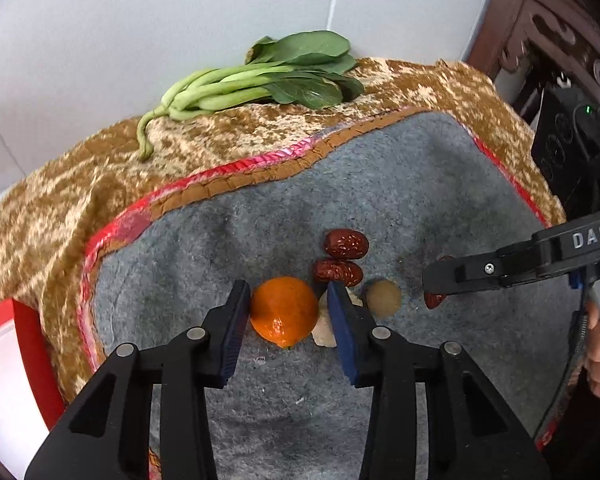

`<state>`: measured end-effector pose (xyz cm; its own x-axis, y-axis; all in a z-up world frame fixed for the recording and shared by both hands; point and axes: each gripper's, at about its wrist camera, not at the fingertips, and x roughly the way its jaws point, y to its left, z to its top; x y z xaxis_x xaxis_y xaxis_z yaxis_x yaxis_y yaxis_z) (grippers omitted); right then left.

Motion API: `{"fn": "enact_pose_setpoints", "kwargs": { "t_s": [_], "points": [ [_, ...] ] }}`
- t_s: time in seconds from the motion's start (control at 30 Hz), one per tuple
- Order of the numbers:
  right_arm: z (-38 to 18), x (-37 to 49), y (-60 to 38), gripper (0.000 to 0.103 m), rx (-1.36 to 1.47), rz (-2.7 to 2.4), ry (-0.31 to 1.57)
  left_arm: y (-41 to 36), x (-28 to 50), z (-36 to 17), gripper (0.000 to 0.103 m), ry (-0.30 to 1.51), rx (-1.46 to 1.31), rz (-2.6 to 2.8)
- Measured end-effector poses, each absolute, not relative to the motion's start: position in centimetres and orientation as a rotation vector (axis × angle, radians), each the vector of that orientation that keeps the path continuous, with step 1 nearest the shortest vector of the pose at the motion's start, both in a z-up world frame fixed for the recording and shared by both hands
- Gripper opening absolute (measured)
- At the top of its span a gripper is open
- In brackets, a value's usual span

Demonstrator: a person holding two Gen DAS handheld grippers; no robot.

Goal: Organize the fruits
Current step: 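Grasp the last mandarin with the left gripper while the right gripper grasps a red jujube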

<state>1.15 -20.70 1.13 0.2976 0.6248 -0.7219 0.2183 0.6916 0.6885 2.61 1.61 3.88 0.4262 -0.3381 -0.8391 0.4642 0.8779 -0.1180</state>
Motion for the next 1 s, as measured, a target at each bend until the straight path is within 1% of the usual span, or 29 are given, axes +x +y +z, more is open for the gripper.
{"fn": "enact_pose_setpoints", "kwargs": {
  "t_s": [0.13,0.17,0.2,0.5,0.7,0.87,1.0],
  "points": [
    [1.5,1.0,-21.0,0.017,0.819,0.322,1.268,2.0,2.1,3.9,0.036,1.011,0.115,-0.497],
    [1.6,0.8,-21.1,0.017,0.819,0.327,1.266,2.0,1.9,4.0,0.033,1.006,0.121,-0.495],
    [1.7,0.8,-21.0,0.017,0.817,0.333,1.264,2.1,1.8,4.1,0.033,1.003,0.126,-0.495],
    [2.1,0.6,-19.2,0.017,0.804,0.370,1.261,2.6,-0.3,4.6,0.032,0.996,0.154,-0.521],
    [2.4,0.6,-17.3,0.017,0.787,0.400,1.259,3.7,-2.1,5.9,0.032,0.958,0.170,-0.511],
    [2.7,0.7,-14.7,0.017,0.764,0.442,1.263,6.4,-3.3,7.0,0.032,0.965,0.132,-0.432],
    [3.3,0.7,-10.6,0.017,0.708,0.521,1.266,9.4,-4.5,7.9,0.032,0.953,0.089,-0.341]
  ]
}}
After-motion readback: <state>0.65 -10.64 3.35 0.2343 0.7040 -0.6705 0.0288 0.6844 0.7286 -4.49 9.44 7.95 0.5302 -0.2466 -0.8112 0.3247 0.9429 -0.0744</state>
